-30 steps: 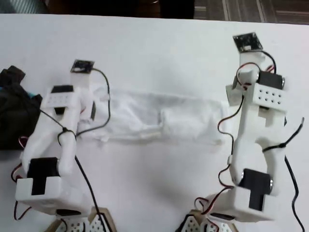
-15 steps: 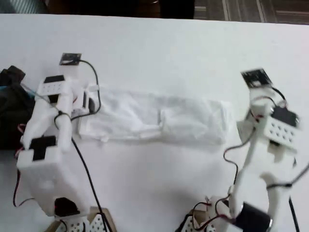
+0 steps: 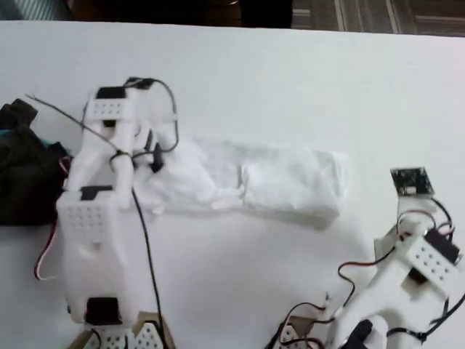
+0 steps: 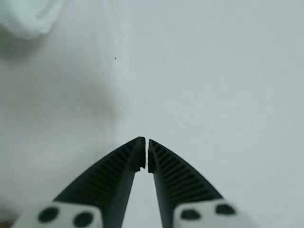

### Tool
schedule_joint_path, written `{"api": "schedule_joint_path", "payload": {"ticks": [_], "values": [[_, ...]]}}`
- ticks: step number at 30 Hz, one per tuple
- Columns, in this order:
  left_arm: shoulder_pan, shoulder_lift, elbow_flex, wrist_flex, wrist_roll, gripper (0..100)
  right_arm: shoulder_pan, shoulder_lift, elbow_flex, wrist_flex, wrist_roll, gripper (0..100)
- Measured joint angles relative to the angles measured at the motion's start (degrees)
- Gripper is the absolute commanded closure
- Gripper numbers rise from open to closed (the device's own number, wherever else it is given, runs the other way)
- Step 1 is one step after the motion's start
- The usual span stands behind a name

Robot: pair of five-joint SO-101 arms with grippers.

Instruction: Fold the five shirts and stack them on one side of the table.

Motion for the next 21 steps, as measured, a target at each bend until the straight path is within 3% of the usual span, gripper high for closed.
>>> {"api": "schedule_joint_path", "payload": {"ticks": [2,10,21], "values": [[0.35,2.29,-3.34,2.2,0.0,99,-0.09,-0.79,4.22,-3.52,0.0,97.8],[1.85,8.26,-16.09,11.34,-0.18,97,-0.09,-4.13,17.58,-15.65,0.0,97.8],[-13.89,9.14,-25.76,13.19,-7.38,97,-0.09,-10.9,22.24,-16.53,0.0,97.8]]}}
